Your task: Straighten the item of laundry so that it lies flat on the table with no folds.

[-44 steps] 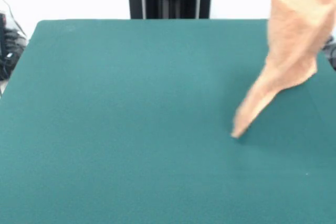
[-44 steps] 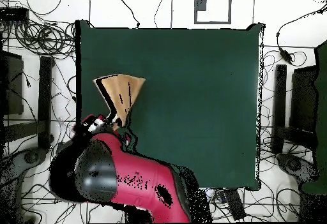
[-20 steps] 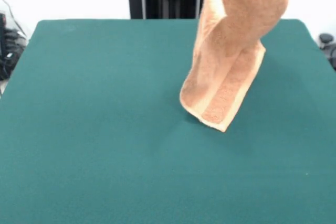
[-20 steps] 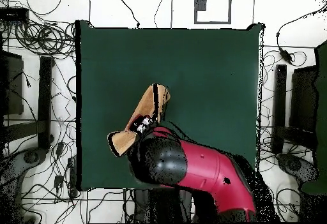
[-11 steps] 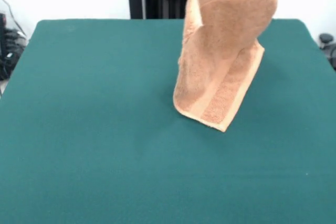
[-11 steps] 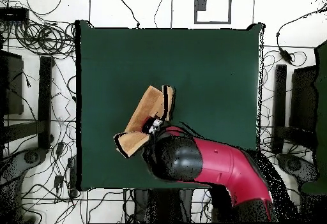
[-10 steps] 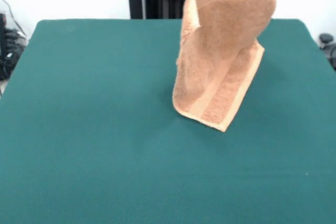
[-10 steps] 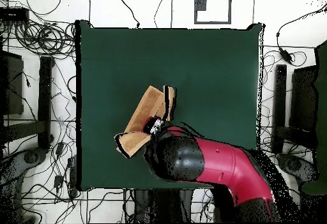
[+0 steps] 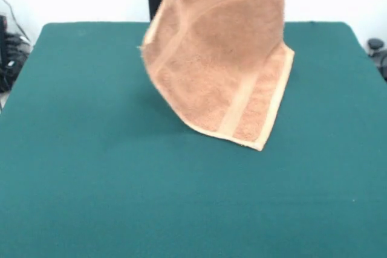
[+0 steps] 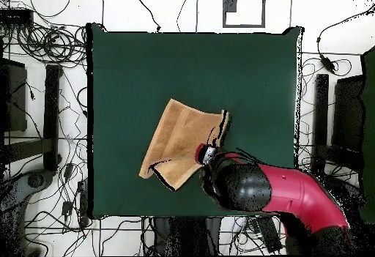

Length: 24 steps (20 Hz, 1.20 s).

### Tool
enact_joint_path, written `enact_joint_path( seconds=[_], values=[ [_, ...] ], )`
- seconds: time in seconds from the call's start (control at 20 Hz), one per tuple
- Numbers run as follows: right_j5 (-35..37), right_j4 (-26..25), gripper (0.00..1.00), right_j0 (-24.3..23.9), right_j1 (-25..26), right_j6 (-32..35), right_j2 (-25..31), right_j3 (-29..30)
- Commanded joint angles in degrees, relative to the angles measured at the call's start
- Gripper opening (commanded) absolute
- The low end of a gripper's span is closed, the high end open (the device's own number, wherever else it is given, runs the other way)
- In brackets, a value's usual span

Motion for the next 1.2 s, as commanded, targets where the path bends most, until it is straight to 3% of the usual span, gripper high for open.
enact_joint_path(
  seconds=[0.05,0.5,0.75,0.8,1.2],
  values=[
    [-1.8,-8.5,0.0,-3.0,6.1,-17.8,10.5,7.0],
    [-5.8,-19.0,0.0,-7.3,10.6,-14.9,13.1,7.0],
    [-5.3,-24.9,0.0,-6.3,8.8,-12.2,12.1,5.8],
    [-5.6,-26.7,1.0,-5.9,8.0,-10.3,11.9,5.8],
    [-4.4,-29.7,1.0,-1.5,4.8,-4.7,8.9,5.4]
  ],
)
